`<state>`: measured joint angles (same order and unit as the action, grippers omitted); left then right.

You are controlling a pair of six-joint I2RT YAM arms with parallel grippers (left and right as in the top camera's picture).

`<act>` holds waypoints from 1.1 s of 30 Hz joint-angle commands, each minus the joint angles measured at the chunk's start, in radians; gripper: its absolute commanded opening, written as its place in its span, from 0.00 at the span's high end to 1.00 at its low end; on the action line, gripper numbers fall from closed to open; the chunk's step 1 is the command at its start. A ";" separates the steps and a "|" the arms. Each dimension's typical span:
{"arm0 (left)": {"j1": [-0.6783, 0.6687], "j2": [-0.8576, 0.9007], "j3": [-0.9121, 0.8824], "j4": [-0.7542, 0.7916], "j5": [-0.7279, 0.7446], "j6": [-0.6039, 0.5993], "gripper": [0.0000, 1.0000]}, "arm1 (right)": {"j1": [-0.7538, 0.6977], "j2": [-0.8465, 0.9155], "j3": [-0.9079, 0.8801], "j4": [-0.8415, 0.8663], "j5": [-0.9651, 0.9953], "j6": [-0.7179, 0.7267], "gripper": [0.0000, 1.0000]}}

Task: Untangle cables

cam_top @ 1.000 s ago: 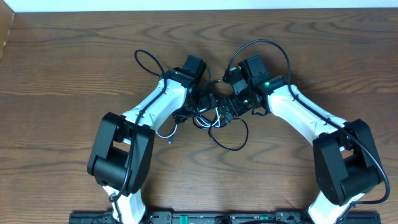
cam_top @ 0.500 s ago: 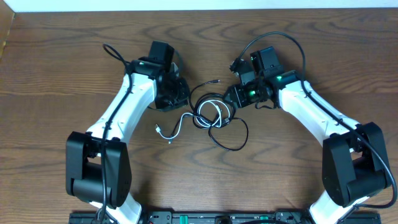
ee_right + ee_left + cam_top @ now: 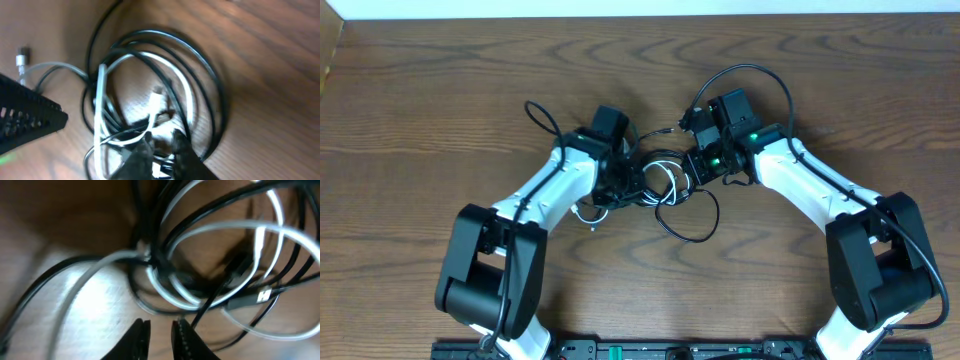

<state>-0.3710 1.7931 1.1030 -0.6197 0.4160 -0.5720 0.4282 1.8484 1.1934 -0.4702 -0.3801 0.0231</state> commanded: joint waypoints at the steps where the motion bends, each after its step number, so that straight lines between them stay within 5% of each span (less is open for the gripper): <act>1: -0.032 0.003 -0.022 0.058 -0.052 -0.126 0.79 | 0.000 0.011 -0.005 0.002 0.041 0.015 0.99; 7: -0.096 0.004 -0.022 0.110 -0.211 -0.178 0.77 | -0.003 0.011 -0.005 -0.001 0.085 0.015 0.99; 11: -0.131 0.004 -0.022 0.110 -0.301 -0.198 0.61 | -0.003 0.011 -0.005 0.000 0.090 0.014 0.97; 26: -0.145 0.004 -0.023 0.110 -0.377 -0.302 0.60 | 0.014 0.011 -0.005 0.010 0.090 0.018 0.88; 33: -0.146 0.004 -0.039 0.121 -0.378 -0.303 0.60 | 0.014 0.011 -0.005 0.021 0.089 0.080 0.73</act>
<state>-0.5137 1.7931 1.0809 -0.5083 0.0639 -0.8646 0.4366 1.8484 1.1934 -0.4557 -0.2935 0.0586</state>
